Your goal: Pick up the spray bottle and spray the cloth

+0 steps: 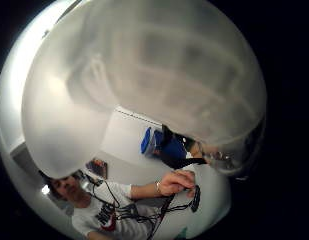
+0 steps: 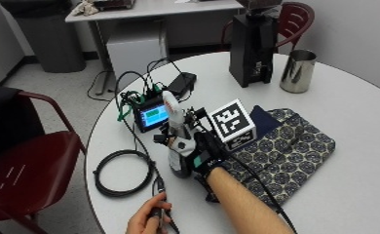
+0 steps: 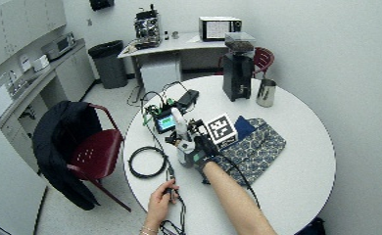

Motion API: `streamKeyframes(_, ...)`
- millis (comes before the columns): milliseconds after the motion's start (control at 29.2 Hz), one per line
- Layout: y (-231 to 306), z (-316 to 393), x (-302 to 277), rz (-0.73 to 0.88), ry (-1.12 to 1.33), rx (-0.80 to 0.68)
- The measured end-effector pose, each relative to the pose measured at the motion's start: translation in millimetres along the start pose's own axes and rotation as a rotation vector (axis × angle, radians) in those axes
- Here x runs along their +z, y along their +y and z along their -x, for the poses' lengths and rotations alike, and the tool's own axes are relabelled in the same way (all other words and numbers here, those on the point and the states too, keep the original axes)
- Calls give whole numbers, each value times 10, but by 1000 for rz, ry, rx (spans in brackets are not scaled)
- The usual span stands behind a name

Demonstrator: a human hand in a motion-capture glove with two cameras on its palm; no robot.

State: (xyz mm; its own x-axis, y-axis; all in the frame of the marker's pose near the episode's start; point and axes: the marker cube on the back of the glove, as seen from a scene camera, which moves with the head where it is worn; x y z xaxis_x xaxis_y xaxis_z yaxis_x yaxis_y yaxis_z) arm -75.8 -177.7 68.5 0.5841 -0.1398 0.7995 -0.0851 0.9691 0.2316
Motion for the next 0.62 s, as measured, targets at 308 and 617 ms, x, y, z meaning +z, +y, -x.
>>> streamKeyframes(308,262,95,-275,1,4,17)
streamKeyframes(617,680,319,-873,-1,18,-39)
